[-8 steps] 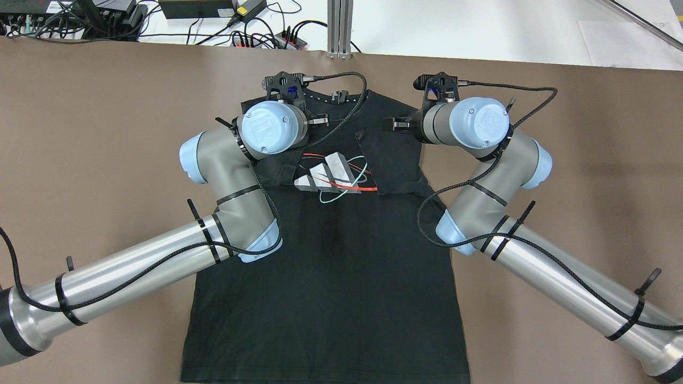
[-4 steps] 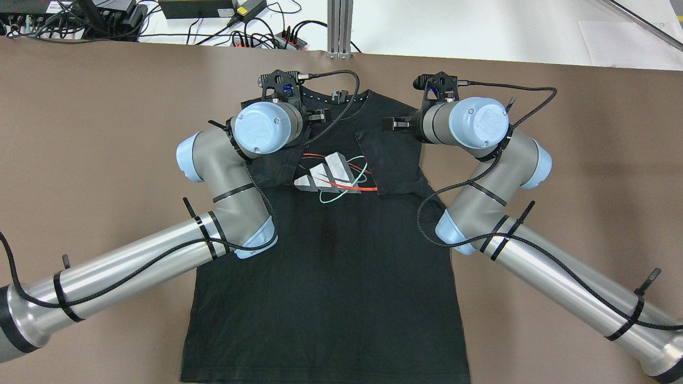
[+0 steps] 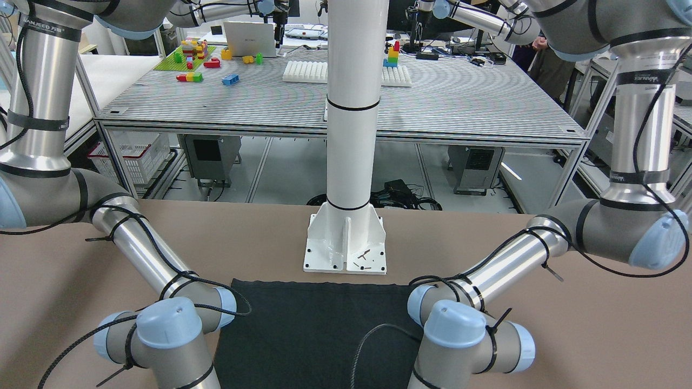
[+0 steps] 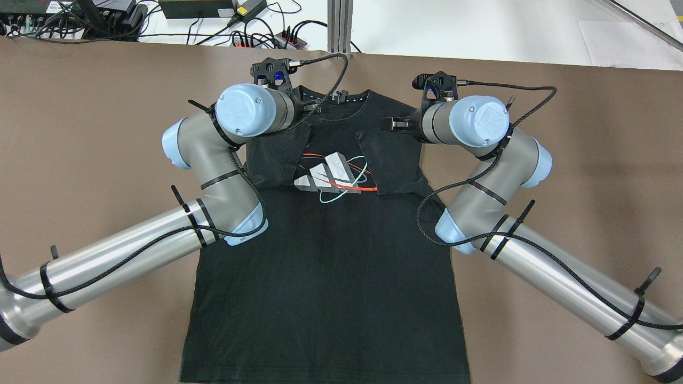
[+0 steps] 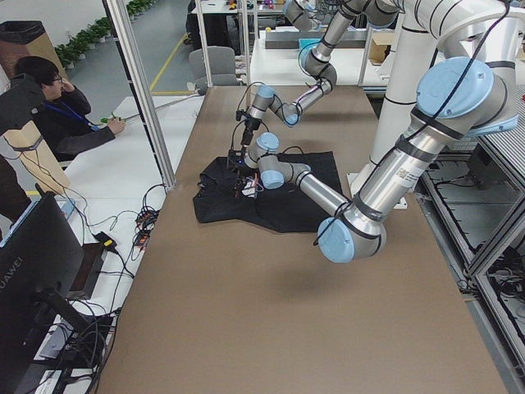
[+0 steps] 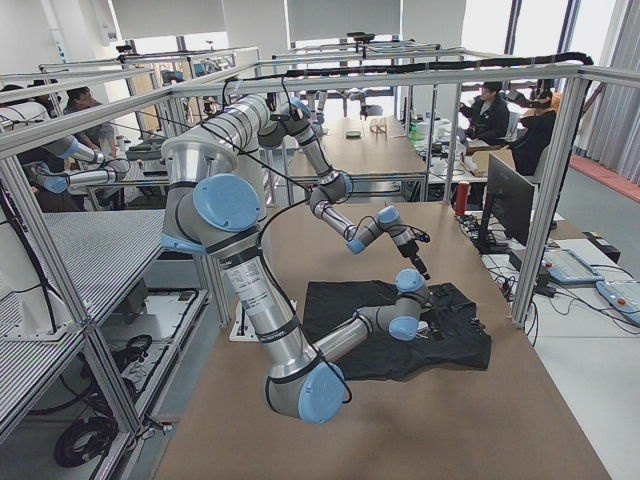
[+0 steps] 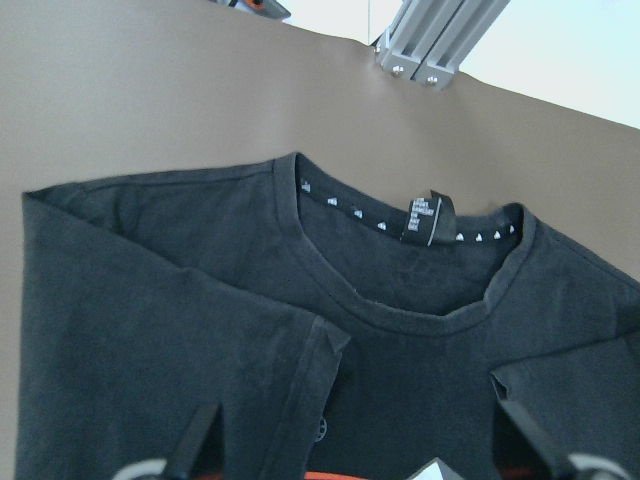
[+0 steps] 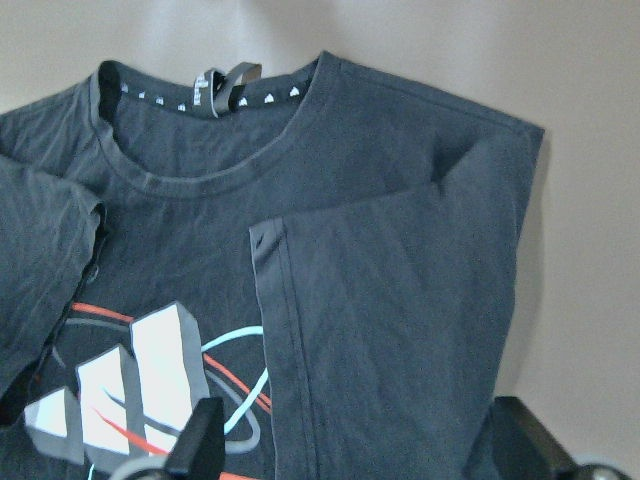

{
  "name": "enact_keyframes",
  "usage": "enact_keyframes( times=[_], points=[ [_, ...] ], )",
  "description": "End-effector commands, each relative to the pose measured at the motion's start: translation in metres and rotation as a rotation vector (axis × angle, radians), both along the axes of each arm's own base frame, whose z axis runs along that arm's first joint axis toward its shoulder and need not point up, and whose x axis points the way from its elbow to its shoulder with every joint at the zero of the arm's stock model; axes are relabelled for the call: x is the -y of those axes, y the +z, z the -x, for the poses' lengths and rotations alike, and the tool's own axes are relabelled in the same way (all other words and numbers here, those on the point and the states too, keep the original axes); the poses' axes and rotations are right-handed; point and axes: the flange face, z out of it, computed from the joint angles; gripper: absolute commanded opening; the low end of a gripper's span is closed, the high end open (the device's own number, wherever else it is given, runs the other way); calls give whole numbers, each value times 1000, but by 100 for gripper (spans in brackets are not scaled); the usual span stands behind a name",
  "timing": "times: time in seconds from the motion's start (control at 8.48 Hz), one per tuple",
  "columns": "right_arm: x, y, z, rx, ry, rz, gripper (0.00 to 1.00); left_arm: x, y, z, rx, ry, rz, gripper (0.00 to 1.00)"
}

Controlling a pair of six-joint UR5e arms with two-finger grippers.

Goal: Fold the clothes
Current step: 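Fold both sleeves inward over the shirt's chest with both grippers, then release sleeves and move both grippers toward the shirt's hem corners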

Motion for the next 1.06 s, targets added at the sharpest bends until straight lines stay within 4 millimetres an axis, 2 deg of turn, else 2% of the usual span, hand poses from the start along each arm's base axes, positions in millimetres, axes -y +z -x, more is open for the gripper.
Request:
enact_keyframes(
  times=[0.0,0.12,0.35,0.47,0.59,0.71,0.83,0.94],
  points=[
    [-65,7,-58,19,-106,103,94,-81,31,69,7,53,49,95],
    [-96,13,-78,37,-147,108,94,-104,44,90,-54,40,105,94],
    [-160,53,-127,35,-205,163,94,-146,56,126,-251,59,151,95],
    [-174,65,-135,63,-191,256,94,-165,62,125,-253,76,159,94],
    [-187,68,-124,114,-194,318,94,-186,78,114,-224,78,166,95],
    [-220,96,-117,137,-244,311,94,-217,89,100,-196,88,159,94],
    [-250,126,-119,156,-292,290,94,-238,94,91,-178,97,155,94],
    [-274,153,-106,156,-352,288,94,-246,106,87,-154,94,159,95]
  ],
)
